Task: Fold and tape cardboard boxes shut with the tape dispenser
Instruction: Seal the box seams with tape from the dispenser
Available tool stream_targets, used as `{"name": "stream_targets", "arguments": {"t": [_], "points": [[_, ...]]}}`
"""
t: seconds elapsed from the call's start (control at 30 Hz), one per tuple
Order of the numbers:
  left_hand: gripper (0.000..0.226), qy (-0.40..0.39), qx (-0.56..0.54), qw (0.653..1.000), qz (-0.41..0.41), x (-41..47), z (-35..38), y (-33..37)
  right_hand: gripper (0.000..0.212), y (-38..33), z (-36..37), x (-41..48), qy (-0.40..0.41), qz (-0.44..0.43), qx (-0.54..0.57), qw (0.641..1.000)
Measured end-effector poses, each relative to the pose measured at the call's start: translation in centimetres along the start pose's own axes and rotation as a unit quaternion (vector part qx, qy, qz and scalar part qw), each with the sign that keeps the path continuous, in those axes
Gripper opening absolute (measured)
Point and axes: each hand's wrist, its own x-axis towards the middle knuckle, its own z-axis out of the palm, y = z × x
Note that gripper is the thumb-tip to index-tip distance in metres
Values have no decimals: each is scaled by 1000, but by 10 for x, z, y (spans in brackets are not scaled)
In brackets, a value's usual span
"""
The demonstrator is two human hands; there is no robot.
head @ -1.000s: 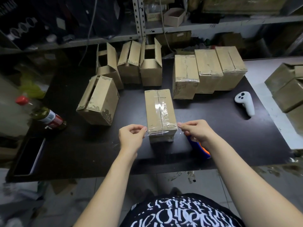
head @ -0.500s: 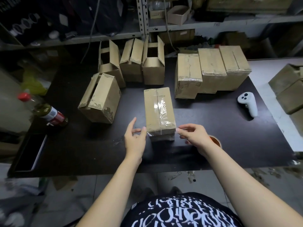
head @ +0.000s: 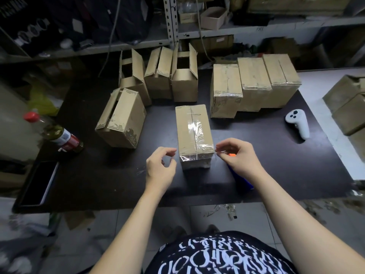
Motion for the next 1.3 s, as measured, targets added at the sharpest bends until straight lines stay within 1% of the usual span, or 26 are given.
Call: {"name": "stream_targets", "arguments": {"t": [0.13, 0.27, 0.43, 0.6, 0.7, 0.83, 0.97, 1.1, 1.17, 1.2, 1.27, 1.3], "points": [[23, -37, 20, 997, 70, 3, 3, -5, 25, -3, 0, -1, -19, -55, -44, 997], [20, -34, 47, 989, 133, 8, 2, -8, 23, 1, 2, 0, 0, -125, -77, 989], [14, -66, 59, 980, 180, 10, 2, -10, 19, 8, 10, 0, 18, -164, -97, 981], [3, -51, 43, 977, 204, 10, 10, -11, 18, 9, 13, -1, 39, -168, -96, 980], [3, -66, 56, 970, 227, 11, 11, -12, 16, 9, 12, -1, 56, -166, -76, 982], [9, -61, 70, 969, 231, 8, 12, -14, 13, 12, 11, -4, 56, -155, -66, 984], [17, -43, 95, 962, 254, 7, 19, -15, 11, 16, 11, -6, 64, -152, -54, 985], [19, -29, 98, 959, 263, 5, 24, -12, 12, 16, 7, -5, 63, -143, -51, 986], [21, -24, 100, 958, 267, 4, 23, -15, 9, 13, 7, -7, 52, -136, -50, 988], [19, -20, 101, 958, 268, 3, 22, -17, 9, 11, 7, -8, 47, -131, -48, 989], [9, -19, 98, 957, 274, 0, 21, -20, 21, 8, 6, -9, 50, -119, -50, 990], [8, -19, 97, 956, 277, -2, 21, -20, 20, 8, 5, -9, 51, -115, -50, 991]]}}
